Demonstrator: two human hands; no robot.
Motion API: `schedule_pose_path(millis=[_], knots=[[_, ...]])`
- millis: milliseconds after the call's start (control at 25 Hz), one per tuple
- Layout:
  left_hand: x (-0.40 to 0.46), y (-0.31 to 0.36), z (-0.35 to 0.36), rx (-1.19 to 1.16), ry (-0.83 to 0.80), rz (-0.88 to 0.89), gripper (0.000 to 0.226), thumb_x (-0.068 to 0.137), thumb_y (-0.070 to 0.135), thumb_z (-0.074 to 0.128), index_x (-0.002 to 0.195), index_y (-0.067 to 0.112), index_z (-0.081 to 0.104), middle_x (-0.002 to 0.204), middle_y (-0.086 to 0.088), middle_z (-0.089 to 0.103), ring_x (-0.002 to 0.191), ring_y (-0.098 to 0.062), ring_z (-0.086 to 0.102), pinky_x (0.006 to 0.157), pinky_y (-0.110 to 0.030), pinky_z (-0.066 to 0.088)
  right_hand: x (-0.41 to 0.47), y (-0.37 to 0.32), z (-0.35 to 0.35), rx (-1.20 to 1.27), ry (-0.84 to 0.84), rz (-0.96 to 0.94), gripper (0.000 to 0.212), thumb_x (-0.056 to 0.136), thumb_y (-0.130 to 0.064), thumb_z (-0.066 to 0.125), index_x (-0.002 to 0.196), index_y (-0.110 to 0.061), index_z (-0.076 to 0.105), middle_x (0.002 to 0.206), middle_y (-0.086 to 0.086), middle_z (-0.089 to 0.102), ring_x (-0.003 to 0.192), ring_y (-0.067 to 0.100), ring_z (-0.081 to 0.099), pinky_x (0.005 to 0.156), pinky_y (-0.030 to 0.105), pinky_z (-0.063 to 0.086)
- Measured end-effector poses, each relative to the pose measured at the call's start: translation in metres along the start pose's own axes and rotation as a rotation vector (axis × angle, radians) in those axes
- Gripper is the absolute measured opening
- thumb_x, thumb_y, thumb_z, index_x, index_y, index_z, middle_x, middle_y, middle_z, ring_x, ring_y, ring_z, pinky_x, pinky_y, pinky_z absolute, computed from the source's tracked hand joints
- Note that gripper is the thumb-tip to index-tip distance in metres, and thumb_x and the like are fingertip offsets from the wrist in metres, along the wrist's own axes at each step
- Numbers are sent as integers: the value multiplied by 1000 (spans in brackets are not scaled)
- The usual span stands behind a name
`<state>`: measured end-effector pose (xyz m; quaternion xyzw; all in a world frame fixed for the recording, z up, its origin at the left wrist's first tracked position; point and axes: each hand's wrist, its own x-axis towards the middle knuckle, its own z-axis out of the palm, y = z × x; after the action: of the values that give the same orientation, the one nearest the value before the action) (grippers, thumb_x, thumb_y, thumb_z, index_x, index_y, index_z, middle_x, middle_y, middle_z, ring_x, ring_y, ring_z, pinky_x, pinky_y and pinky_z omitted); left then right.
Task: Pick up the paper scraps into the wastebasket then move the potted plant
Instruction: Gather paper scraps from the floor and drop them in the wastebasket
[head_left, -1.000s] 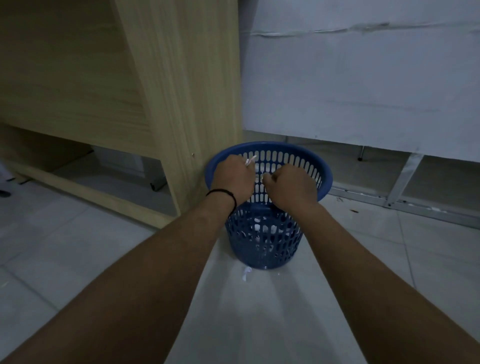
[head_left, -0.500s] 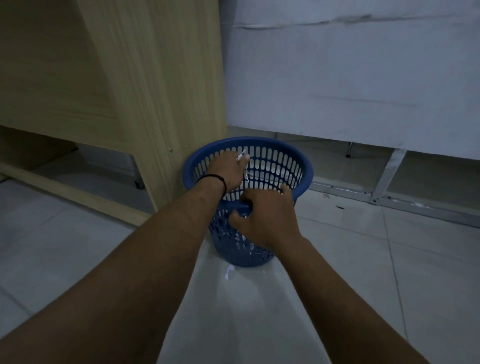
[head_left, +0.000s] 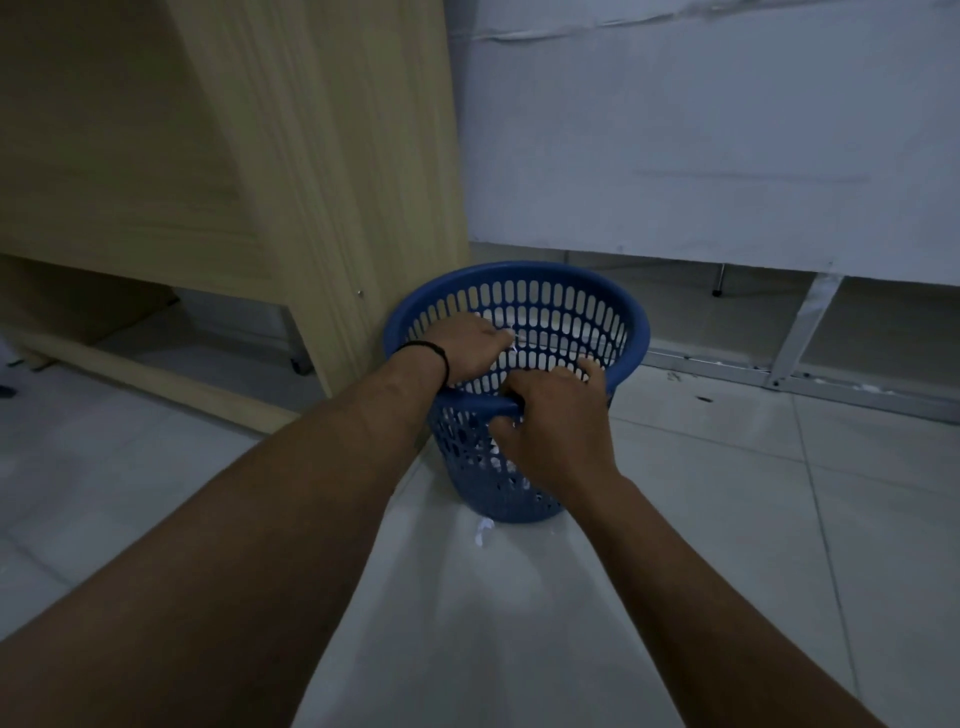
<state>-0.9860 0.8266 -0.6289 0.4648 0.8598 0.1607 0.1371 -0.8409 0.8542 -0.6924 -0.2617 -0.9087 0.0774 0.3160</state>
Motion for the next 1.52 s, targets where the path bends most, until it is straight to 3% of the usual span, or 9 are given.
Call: schedule_pose_path(millis=[80,240,600,720,800,920,1120,1280,1520], knots=[[-9,-11,2,-46,129,23,43,99,38,47,69,11,61,66,-6,56,64,-20,53,68,-33,44,-3,-4,0,4,5,5,9,77,-32,62,72,-25,63,65,-8,63,70,18,57,107,42,26],[-40,-22,3,-33,300,67,40,94,28,55,55,19,55,50,3,51,48,-12,46,51,-24,36,-12,-14,-4,55,12,-17,9,77,-28,63,69,-24,63,63,-8,62,67,17,55,110,44,26],[-129,-57,-2,29,492,77,32,94,33,52,64,24,60,60,9,57,57,-10,52,56,-28,46,-51,-60,-20,21,-28,-55,10,78,-36,64,77,-25,65,71,-7,64,76,18,60,109,46,29],[-145,-68,8,79,551,103,25,93,36,52,85,22,71,81,4,67,75,-16,60,67,-31,52,-64,-70,-26,-43,29,-65,37,74,-51,63,99,-25,67,96,-5,66,97,20,59,111,52,31],[-152,-73,16,121,658,119,26,93,38,51,102,23,70,100,0,65,93,-19,59,77,-34,51,-76,-79,-27,-14,195,-91,43,74,-51,62,105,-22,68,104,0,65,100,22,57,100,49,38],[-172,-92,34,48,809,103,33,93,33,51,123,22,59,118,-5,57,105,-22,55,88,-40,50,-100,-100,-10,55,353,-202,21,77,-34,64,88,-16,68,86,4,63,80,24,56,74,40,41],[-200,-138,93,120,629,-32,40,89,32,49,124,15,58,110,-11,60,100,-29,56,81,-40,50,-137,-92,61,122,21,-174,8,82,-21,64,82,-14,68,77,4,66,70,23,62,64,30,43],[-204,-157,128,250,247,-143,36,91,35,51,124,23,61,115,-7,64,106,-28,56,87,-37,47,-150,-65,118,39,-565,127,28,94,-16,56,120,-14,66,118,10,68,106,29,66,86,34,51],[-202,-162,139,276,172,-212,30,95,38,49,116,24,65,102,-2,71,98,-24,65,78,-30,47,-158,-81,162,-171,-652,46,34,97,-1,47,127,-9,61,122,17,63,103,34,66,87,43,56]])
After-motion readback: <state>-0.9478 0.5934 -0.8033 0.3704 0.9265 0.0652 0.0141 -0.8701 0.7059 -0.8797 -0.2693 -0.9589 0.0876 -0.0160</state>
